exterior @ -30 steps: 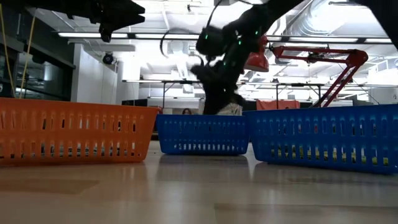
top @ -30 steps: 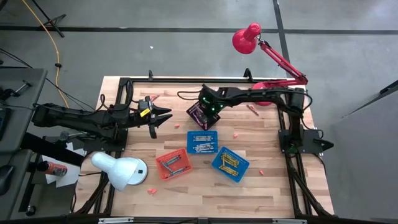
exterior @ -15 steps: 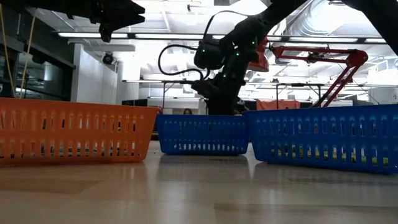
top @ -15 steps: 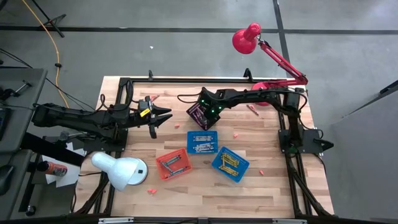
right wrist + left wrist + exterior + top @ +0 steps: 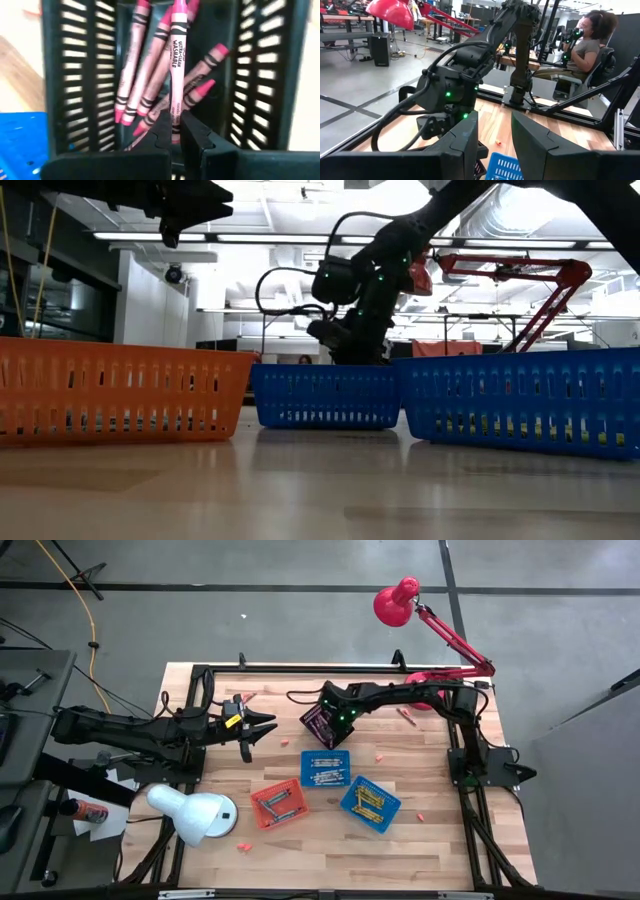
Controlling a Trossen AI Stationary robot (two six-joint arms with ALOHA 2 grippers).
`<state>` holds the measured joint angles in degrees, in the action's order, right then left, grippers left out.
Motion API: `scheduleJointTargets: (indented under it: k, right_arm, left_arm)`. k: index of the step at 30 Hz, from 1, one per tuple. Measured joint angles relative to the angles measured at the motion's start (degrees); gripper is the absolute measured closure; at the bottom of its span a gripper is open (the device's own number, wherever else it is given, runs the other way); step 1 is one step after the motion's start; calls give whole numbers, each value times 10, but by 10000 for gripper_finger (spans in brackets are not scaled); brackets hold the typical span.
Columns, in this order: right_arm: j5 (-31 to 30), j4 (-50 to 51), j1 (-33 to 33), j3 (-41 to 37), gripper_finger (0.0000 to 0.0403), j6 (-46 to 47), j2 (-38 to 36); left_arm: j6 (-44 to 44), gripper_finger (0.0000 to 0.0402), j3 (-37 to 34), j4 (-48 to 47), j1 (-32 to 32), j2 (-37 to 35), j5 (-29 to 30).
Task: Sort crayons
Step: Put the pink crayon into the black bin
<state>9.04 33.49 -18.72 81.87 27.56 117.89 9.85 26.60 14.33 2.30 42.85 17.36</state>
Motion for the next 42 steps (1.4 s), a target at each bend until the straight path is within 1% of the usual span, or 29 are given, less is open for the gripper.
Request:
scheduleJointTargets:
  k: [4,7,12,16,24,29,33,38,42]
  right_arm:
    - [0,4,0,0,398,23,0]
    - [3,0,0,0,395,22,0]
    - [11,-1,0,0,376,22,0]
    - [11,-1,0,0,346,21,0]
    - [6,-1,0,0,269,2,0]
    - [13,0,0,0,235,0,0]
    - [13,1,0,0,223,-6,0]
    - [13,0,0,0,222,-6,0]
    - [12,-3,0,1,222,-26,-1]
  left_arm:
    - [0,298,0,0,0,0,0]
    - [0,298,0,0,0,0,0]
    - [0,298,0,0,0,0,0]
    - [0,298,0,0,0,0,0]
    - [0,298,0,0,0,0,0]
    - [0,298,0,0,0,0,0]
    - [0,298,0,0,0,0,0]
    - [0,298,0,0,0,0,0]
    - [0,298,0,0,0,0,0]
